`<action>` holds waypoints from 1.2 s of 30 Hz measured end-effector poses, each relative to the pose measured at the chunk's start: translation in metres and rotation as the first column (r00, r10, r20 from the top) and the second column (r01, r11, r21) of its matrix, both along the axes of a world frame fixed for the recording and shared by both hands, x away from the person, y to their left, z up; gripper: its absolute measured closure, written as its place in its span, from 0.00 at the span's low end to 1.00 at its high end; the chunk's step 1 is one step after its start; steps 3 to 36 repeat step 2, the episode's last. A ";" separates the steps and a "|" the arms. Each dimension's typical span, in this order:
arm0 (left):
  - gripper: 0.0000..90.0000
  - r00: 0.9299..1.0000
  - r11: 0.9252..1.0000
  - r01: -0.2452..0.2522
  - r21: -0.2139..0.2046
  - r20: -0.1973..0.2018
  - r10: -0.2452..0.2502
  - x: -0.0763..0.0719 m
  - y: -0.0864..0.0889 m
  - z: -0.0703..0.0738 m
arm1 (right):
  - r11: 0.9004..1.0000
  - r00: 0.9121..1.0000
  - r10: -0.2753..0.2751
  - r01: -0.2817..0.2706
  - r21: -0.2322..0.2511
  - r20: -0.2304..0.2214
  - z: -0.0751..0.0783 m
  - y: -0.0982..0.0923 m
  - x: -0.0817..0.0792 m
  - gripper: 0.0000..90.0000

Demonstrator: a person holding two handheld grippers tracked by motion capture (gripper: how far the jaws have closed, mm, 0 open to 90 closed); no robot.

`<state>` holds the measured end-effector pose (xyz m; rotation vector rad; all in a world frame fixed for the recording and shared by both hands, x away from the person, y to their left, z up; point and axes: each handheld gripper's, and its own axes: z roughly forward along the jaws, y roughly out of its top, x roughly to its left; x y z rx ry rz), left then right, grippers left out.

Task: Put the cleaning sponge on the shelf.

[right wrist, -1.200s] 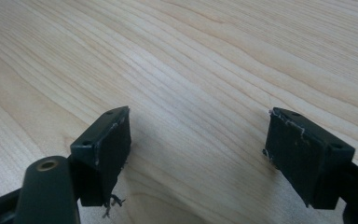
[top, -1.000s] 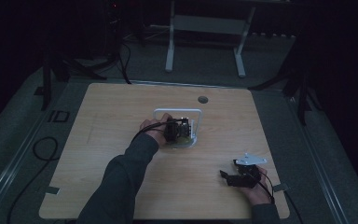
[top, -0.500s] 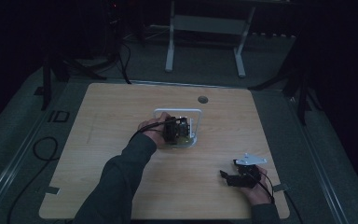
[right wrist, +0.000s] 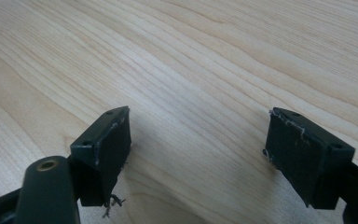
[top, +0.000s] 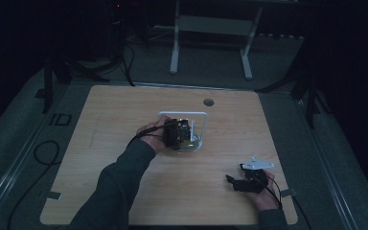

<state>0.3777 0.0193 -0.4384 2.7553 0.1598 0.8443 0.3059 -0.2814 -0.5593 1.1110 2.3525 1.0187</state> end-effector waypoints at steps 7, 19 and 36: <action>0.56 1.000 1.000 -0.005 -0.016 0.005 0.006 -0.005 0.003 0.004 | 1.000 1.000 0.000 0.000 0.000 0.000 0.000 0.000 0.000 0.24; 0.56 1.000 1.000 -0.005 -0.016 0.005 0.006 -0.005 0.003 0.004 | 1.000 1.000 0.000 0.000 0.000 0.000 0.000 0.000 0.000 0.24; 0.56 1.000 1.000 -0.005 -0.016 0.005 0.006 -0.005 0.003 0.004 | 1.000 1.000 0.000 0.000 0.000 0.000 0.000 0.000 0.000 0.24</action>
